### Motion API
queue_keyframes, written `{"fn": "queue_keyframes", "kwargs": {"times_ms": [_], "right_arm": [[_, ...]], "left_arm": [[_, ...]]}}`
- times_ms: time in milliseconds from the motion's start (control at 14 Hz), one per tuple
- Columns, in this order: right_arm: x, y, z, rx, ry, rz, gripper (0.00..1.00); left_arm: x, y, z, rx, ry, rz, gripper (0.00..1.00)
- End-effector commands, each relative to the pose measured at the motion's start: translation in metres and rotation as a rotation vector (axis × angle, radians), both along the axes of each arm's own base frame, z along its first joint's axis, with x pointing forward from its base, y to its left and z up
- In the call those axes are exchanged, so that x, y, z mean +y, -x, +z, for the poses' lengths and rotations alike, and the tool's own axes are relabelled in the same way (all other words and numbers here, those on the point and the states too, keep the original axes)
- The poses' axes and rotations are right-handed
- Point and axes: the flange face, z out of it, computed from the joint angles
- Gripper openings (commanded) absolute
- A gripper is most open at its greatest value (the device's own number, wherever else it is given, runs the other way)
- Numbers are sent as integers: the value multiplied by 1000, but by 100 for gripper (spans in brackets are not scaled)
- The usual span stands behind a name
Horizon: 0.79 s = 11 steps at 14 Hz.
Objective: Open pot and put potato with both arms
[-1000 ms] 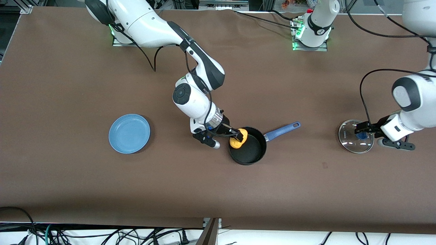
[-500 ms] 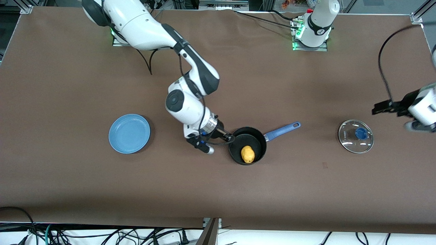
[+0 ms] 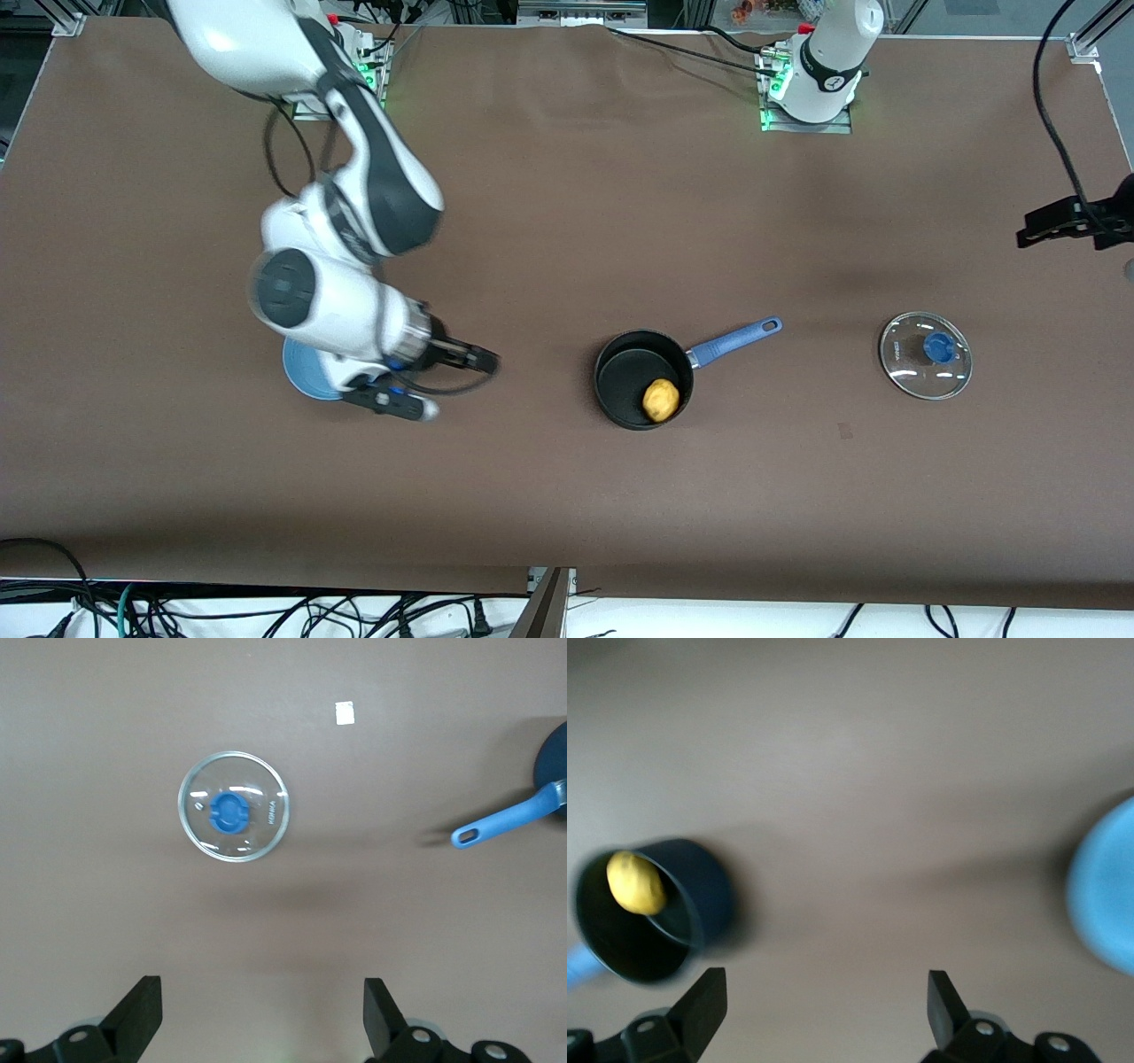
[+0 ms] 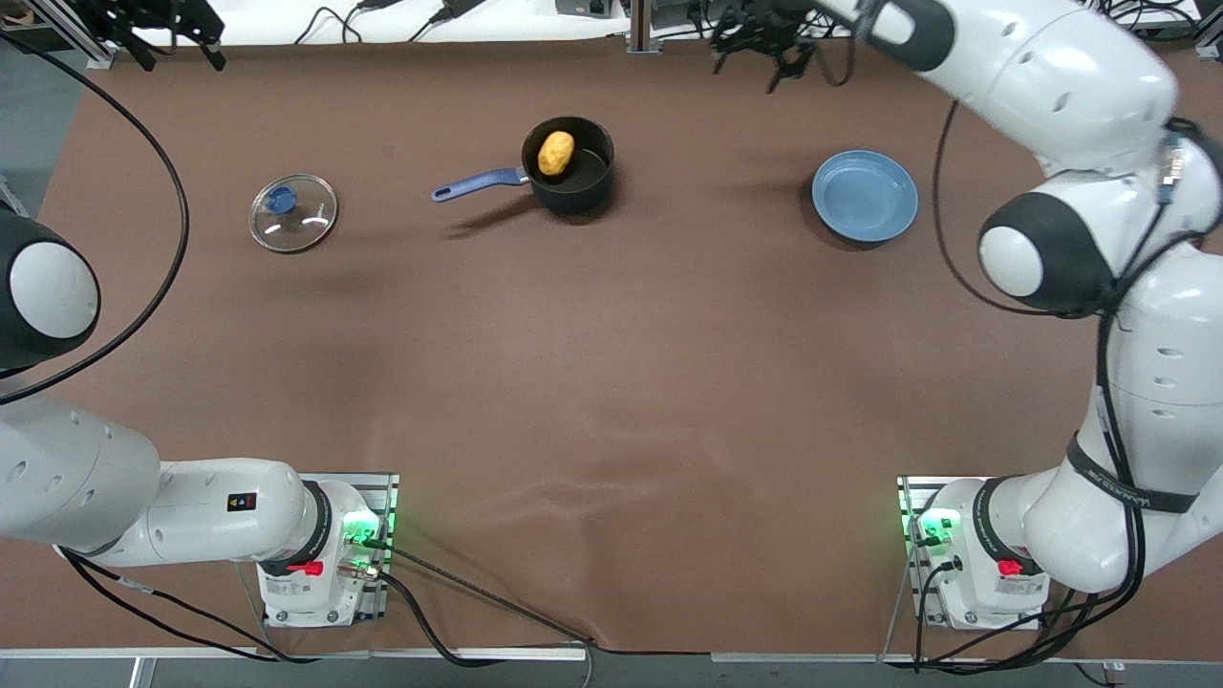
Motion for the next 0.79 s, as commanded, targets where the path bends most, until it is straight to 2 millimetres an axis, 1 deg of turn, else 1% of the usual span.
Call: {"fn": "queue_keyframes", "kwargs": {"times_ms": [0,71,143,214,286,429,500,571,643,714], "right_arm": [[-89,67,47,16,10,114,100],[-121,88,67,15,7,130,100],[-150,104,85,22,36,163,100],[-169,113,100,43,66,186,100],[-191,119,110,58,85,186,100],[-222,129,131,40,117,275,100],[-233,129,131,40,133,325,100],[-246,127,139,27,155,364,100],[-257,126,150,10,158,386,100],[-260,125,155,1,160,387,100]], "left_arm": [[-23,-3,0,16,-25,9,100],[-22,-6,-1,16,-20,11,100],[-22,-9,0,11,-22,11,100],[-21,-12,-2,13,-20,11,100],[-18,-11,-2,13,-18,14,100],[-16,-12,-2,13,-20,16,100],[-16,-12,-2,13,-20,16,100],[-19,-12,-3,14,-18,11,100],[-22,-14,-4,16,-18,7,100],[-22,-15,0,5,-20,8,100]]}}
